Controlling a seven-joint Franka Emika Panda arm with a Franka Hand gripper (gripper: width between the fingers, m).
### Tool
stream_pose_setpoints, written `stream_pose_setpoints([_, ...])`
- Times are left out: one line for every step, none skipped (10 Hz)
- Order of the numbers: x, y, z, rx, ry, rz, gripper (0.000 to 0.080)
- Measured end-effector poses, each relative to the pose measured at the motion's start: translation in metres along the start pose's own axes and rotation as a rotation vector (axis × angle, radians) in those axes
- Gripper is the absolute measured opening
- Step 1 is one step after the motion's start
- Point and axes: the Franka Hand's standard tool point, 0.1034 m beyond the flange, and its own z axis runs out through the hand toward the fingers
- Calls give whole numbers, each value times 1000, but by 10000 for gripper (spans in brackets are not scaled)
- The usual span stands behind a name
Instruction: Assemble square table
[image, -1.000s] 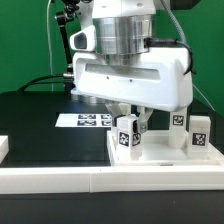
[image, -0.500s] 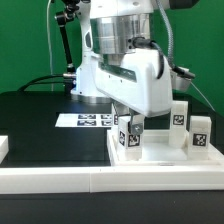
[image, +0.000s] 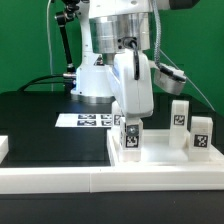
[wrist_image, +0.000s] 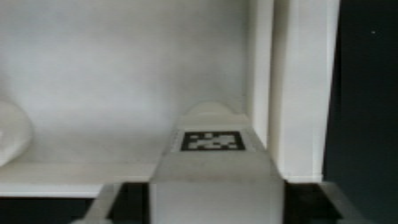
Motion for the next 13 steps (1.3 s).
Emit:
stream_pose_setpoints([-1,0,1,-1,0,-18,519])
stream_pose_setpoints([-4,1,2,-15,4,-94,519])
stream_pose_setpoints([-10,1,2,-45,8,-168,620])
stream_pose_setpoints([-13,-4,4,2,26,-276,644])
stream_pose_setpoints([-11,-1,5,-6,25,-361,648])
stream_pose_setpoints([-10,-1,5,-7,27,-457,648])
stream_pose_setpoints([-10,-1,5,-9,26,-586,649])
stream_pose_setpoints([-9,-1,5,-10,26,-636,649])
stream_pose_setpoints([-6,1,6,-32,40,-786,649])
stream_pose_setpoints([-5,1,6,-45,52,-891,649])
stream_pose_setpoints([-6,1,6,-51,55,-955,649])
stream_pose_setpoints([-6,1,6,-60,61,-1051,649])
stream_pose_setpoints([-5,1,6,-65,63,-1135,649])
